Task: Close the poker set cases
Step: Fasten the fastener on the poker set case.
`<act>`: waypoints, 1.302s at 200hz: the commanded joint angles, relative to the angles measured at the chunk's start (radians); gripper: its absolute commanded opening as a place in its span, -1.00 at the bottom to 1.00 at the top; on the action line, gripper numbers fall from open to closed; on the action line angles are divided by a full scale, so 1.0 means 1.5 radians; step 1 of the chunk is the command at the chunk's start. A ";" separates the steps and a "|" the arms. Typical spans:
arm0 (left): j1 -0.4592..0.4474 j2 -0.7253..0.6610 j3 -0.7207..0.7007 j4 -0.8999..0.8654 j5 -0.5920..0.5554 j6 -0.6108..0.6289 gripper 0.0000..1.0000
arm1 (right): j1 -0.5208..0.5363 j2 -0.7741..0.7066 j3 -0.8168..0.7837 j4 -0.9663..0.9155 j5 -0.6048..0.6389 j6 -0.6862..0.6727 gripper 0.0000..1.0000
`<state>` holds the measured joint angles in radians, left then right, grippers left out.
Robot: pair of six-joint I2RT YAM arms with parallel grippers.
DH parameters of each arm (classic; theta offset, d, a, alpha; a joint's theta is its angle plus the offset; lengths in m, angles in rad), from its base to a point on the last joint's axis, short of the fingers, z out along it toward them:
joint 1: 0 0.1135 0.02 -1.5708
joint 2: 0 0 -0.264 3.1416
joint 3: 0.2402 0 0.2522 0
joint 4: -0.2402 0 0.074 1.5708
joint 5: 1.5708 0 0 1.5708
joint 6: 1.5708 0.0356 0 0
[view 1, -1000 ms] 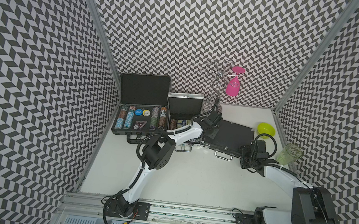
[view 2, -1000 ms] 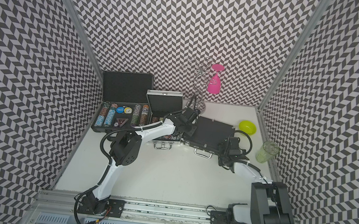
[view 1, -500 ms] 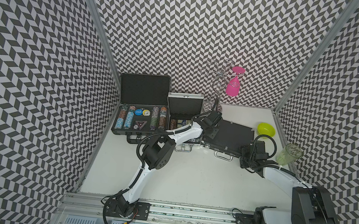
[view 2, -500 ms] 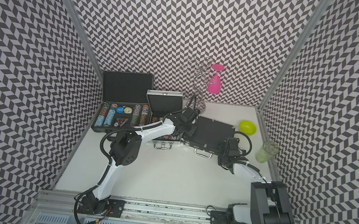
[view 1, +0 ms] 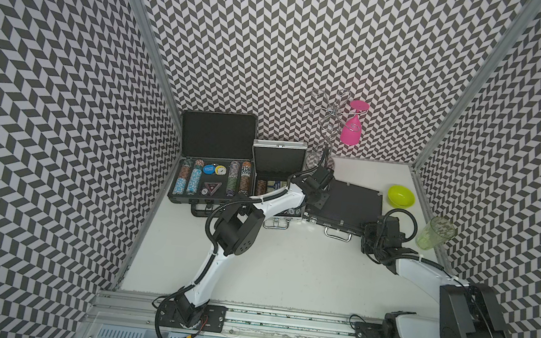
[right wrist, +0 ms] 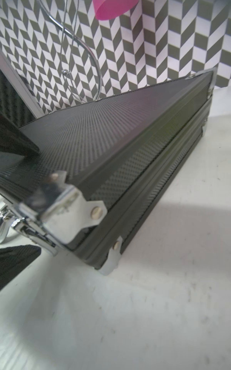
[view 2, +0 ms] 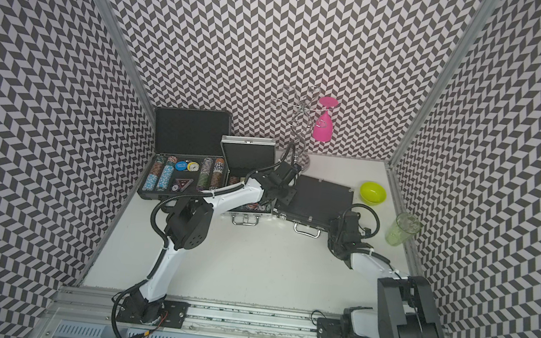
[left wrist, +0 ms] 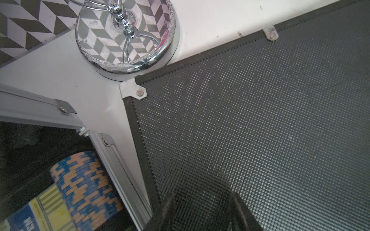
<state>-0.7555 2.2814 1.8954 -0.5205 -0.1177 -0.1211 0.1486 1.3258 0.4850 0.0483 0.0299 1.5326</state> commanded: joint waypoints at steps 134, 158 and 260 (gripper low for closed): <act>0.000 0.048 -0.033 -0.123 0.041 -0.016 -0.08 | -0.021 0.056 0.000 -0.033 0.016 -0.021 0.64; 0.001 0.047 -0.030 -0.124 0.042 -0.015 -0.08 | -0.020 0.059 -0.009 -0.025 0.023 -0.014 0.63; 0.000 0.049 -0.024 -0.125 0.045 -0.014 -0.12 | -0.019 0.078 -0.031 0.025 0.010 0.017 0.36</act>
<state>-0.7479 2.2814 1.8992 -0.5240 -0.1108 -0.1242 0.1192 1.3930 0.4755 0.1696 0.0769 1.4925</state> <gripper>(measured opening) 0.444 0.751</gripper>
